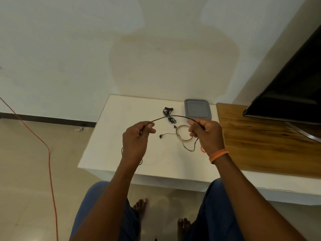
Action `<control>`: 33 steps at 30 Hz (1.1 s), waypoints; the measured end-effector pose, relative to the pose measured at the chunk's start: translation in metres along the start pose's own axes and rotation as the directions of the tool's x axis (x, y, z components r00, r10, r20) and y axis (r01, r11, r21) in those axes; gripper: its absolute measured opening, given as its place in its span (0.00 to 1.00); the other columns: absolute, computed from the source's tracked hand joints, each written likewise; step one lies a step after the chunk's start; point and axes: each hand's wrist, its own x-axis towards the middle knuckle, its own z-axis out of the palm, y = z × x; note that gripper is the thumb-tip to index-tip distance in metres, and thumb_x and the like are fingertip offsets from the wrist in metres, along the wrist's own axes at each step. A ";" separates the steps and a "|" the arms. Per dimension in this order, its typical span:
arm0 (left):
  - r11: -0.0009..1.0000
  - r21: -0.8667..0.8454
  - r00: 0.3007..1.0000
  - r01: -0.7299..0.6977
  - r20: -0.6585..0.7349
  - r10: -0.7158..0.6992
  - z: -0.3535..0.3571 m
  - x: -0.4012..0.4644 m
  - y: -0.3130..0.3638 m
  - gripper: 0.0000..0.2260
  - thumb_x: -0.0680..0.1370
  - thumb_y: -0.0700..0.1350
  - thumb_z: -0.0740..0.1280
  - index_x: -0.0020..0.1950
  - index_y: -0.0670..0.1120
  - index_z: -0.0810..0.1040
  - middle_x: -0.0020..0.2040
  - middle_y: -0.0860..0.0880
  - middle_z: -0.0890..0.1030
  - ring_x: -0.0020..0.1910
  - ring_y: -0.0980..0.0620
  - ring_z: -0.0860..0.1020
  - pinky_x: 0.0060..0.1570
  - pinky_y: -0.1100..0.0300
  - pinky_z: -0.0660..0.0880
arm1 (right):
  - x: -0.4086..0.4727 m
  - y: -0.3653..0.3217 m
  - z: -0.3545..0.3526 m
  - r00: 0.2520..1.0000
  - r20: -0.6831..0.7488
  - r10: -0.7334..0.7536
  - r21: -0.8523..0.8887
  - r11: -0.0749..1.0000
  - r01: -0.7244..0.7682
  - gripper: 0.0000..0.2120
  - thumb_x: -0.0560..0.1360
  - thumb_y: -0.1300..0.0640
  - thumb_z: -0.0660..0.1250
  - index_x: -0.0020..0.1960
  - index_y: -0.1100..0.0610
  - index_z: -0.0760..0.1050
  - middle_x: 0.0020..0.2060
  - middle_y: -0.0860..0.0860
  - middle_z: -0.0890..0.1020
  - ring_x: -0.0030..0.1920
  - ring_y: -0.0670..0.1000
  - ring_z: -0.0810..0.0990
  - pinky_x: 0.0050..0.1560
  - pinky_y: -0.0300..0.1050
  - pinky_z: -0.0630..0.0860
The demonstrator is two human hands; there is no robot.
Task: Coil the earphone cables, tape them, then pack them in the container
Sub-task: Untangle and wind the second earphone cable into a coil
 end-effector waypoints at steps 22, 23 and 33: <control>0.869 0.456 0.902 -0.193 0.432 -0.026 -0.012 0.002 -0.025 0.09 0.81 0.50 0.65 0.47 0.49 0.82 0.33 0.56 0.77 0.36 0.55 0.76 0.39 0.57 0.73 | 0.009 0.019 -0.007 1.000 -0.018 0.010 -0.556 0.831 -0.018 0.09 0.80 0.60 0.61 0.49 0.57 0.81 0.39 0.53 0.83 0.40 0.53 0.81 0.47 0.50 0.80; 0.871 0.460 0.905 -0.170 0.422 -0.046 -0.016 0.003 -0.029 0.09 0.81 0.49 0.64 0.47 0.48 0.82 0.33 0.56 0.76 0.36 0.54 0.76 0.39 0.57 0.72 | 0.009 0.022 -0.010 0.997 -0.052 0.061 -0.576 0.814 -0.080 0.09 0.80 0.60 0.61 0.50 0.58 0.81 0.41 0.54 0.84 0.42 0.54 0.81 0.48 0.50 0.80; 0.853 0.401 0.907 -0.334 0.384 0.174 0.013 -0.007 -0.008 0.11 0.83 0.49 0.61 0.50 0.46 0.80 0.42 0.50 0.82 0.41 0.50 0.78 0.43 0.49 0.76 | -0.023 0.002 0.032 0.847 0.532 -0.007 -0.441 0.851 0.284 0.38 0.71 0.75 0.60 0.76 0.49 0.60 0.74 0.48 0.65 0.77 0.49 0.55 0.75 0.40 0.53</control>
